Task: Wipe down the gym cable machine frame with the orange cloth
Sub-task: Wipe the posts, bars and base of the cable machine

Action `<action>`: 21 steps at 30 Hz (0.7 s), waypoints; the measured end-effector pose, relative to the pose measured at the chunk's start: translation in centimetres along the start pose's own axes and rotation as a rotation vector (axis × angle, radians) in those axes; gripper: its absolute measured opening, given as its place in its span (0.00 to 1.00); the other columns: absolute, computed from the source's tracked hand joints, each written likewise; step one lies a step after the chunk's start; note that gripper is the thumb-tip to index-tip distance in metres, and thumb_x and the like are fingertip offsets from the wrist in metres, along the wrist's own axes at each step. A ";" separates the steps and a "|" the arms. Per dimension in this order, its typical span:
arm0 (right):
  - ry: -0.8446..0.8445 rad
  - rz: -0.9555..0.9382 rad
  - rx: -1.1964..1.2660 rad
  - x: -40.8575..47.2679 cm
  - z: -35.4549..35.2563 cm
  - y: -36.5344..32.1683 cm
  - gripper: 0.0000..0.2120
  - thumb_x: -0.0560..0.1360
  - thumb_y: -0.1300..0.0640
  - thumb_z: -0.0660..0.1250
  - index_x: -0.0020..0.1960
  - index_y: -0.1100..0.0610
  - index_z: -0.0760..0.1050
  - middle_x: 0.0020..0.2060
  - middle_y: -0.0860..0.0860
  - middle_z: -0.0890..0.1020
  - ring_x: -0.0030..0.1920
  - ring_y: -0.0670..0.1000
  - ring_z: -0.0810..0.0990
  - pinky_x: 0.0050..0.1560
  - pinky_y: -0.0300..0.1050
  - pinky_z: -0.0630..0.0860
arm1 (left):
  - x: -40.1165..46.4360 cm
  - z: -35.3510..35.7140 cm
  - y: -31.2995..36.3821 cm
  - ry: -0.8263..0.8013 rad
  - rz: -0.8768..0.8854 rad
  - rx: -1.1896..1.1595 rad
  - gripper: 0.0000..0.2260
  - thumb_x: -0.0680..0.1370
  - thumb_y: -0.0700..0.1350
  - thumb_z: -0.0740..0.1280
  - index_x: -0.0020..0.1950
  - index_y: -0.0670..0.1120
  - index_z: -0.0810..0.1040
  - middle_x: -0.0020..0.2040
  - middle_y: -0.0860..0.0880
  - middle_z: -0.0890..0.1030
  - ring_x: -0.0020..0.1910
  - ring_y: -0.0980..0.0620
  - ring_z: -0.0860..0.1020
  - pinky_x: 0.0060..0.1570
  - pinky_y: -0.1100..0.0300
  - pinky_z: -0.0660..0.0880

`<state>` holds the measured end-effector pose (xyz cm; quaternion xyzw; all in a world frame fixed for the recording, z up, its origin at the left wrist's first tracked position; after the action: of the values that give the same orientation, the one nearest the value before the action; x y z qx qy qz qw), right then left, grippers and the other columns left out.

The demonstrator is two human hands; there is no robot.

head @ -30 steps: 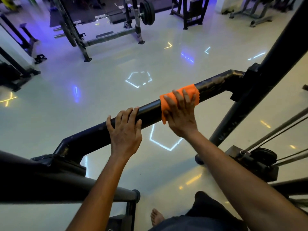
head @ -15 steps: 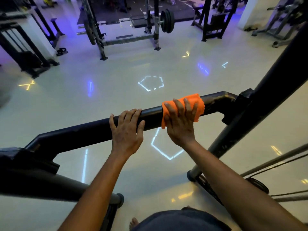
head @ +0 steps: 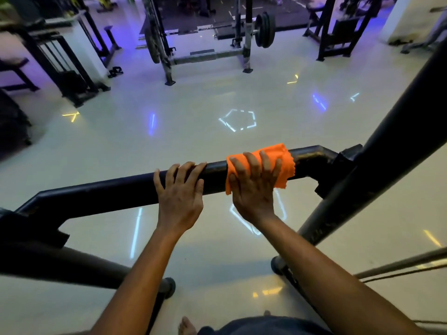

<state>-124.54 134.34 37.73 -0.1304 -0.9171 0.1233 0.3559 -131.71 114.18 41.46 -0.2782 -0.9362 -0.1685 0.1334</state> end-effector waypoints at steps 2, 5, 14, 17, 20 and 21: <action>-0.029 -0.036 0.043 -0.3 0.6 -1.4 0.20 0.89 0.46 0.60 0.80 0.45 0.72 0.79 0.53 0.69 0.84 0.66 0.60 0.82 0.74 0.44 | 0.1 0.2 0.5 -0.010 -0.012 -0.004 0.22 0.87 0.54 0.58 0.81 0.60 0.67 0.76 0.56 0.71 0.78 0.46 0.67 0.82 0.33 0.46; -0.037 -0.198 0.006 0.2 -0.3 1.8 0.23 0.87 0.47 0.64 0.82 0.44 0.71 0.79 0.53 0.71 0.82 0.64 0.64 0.83 0.71 0.51 | 0.4 0.4 1.3 -0.013 -0.016 -0.049 0.22 0.86 0.55 0.59 0.81 0.59 0.68 0.76 0.56 0.72 0.78 0.46 0.68 0.83 0.36 0.48; -0.013 0.020 0.038 0.6 -1.0 2.5 0.20 0.89 0.46 0.59 0.80 0.44 0.72 0.79 0.53 0.71 0.83 0.66 0.61 0.83 0.72 0.44 | 1.0 1.3 3.7 -0.034 -0.009 -0.080 0.22 0.87 0.53 0.57 0.81 0.56 0.69 0.77 0.55 0.72 0.81 0.48 0.65 0.85 0.39 0.46; -0.049 -0.131 0.024 0.8 -0.8 2.9 0.21 0.89 0.45 0.60 0.81 0.43 0.72 0.79 0.53 0.72 0.82 0.65 0.65 0.83 0.71 0.50 | 1.7 1.4 4.8 -0.049 0.026 -0.094 0.20 0.87 0.52 0.58 0.80 0.55 0.70 0.76 0.55 0.73 0.79 0.49 0.67 0.84 0.39 0.49; -0.041 -0.206 -0.041 1.1 -2.5 7.3 0.22 0.88 0.44 0.58 0.81 0.44 0.72 0.77 0.53 0.73 0.80 0.64 0.68 0.83 0.67 0.54 | 1.8 1.3 5.1 -0.053 0.039 -0.108 0.19 0.87 0.50 0.60 0.80 0.55 0.70 0.75 0.56 0.74 0.77 0.51 0.69 0.84 0.39 0.52; -0.032 -0.172 -0.044 1.1 -3.1 8.6 0.21 0.88 0.45 0.58 0.80 0.45 0.73 0.77 0.54 0.73 0.80 0.64 0.68 0.83 0.66 0.54 | 1.7 1.3 5.1 -0.048 0.044 -0.103 0.20 0.87 0.51 0.60 0.80 0.55 0.70 0.75 0.56 0.74 0.76 0.52 0.69 0.83 0.40 0.52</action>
<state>-121.86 143.12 37.92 -0.0568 -0.9330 0.0742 0.3476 -130.42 119.48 42.07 -0.3092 -0.9228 -0.2069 0.0999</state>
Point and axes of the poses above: each hand's wrist, its own x-axis towards the middle knuckle, its own z-axis out of the palm, y = z × x, the point moved 1 cm from there along x, towards the middle knuckle
